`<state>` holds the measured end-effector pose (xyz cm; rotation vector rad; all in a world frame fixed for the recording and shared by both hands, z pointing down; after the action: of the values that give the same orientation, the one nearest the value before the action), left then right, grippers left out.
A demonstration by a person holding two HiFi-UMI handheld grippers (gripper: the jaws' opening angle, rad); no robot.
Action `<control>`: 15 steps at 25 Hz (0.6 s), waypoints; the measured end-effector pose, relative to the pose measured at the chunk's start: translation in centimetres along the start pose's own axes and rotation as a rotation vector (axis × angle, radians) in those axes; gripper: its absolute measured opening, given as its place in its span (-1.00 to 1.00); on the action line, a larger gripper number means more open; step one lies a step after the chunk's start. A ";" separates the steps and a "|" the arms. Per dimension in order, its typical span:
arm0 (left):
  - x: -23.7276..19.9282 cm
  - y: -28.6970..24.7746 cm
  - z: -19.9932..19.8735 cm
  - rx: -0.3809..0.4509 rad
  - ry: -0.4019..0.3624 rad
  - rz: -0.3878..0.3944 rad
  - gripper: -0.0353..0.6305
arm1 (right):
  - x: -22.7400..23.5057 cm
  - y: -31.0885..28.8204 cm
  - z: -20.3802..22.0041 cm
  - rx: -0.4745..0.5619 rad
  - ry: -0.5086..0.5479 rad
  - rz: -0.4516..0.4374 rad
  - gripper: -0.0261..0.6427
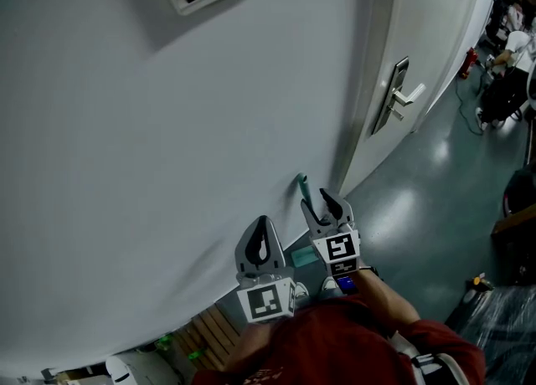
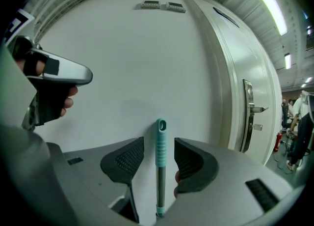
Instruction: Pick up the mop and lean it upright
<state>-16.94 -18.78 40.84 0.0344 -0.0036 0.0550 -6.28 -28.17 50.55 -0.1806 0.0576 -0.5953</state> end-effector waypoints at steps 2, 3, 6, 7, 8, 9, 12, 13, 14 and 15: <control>0.0 -0.2 0.2 -0.003 0.002 0.001 -0.86 | 0.2 1.2 -0.2 0.008 -0.001 -0.001 -0.32; 0.0 -0.2 0.3 -0.008 0.004 0.002 -0.86 | 0.4 1.9 -0.2 0.011 -0.003 0.002 -0.32; 0.1 -0.5 0.4 -0.010 0.007 0.004 -0.86 | 1.0 3.8 -0.6 0.016 0.000 0.021 -0.32; 0.1 -0.5 0.4 -0.011 0.008 0.004 -0.86 | 1.1 4.3 -0.6 0.015 -0.001 0.026 -0.32; 0.1 -0.6 0.4 -0.011 0.008 0.004 -0.86 | 1.2 4.6 -0.5 0.015 -0.004 0.029 -0.32; 0.1 -0.6 0.4 -0.012 0.009 0.004 -0.86 | 1.3 4.9 -0.3 0.013 -0.008 0.030 -0.32; 0.3 -0.8 0.4 -0.010 0.009 0.010 -0.86 | 1.4 5.2 0.1 0.003 -0.016 0.033 -0.32; 0.4 -0.9 0.4 -0.010 0.009 0.011 -0.86 | 1.4 5.3 0.2 0.000 -0.017 0.033 -0.32; 0.4 -0.9 0.5 -0.011 0.010 0.013 -0.86 | 1.4 5.3 0.1 -0.004 -0.017 0.030 -0.32; 0.5 -1.0 0.5 -0.011 0.011 0.015 -0.86 | 1.3 5.4 0.1 -0.006 -0.019 0.025 -0.32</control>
<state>-16.37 -19.71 41.31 0.0232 0.0069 0.0703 -2.25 -24.51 49.63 -0.1910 0.0429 -0.5684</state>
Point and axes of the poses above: the fingertips, and each gripper's own axes: y backward along the fingers, x to its right, z out of its underside, the point moved 4 cm from there along y, backward along the fingers, and after that the axes turned 4 degrees about z, right-handed, at the moved point
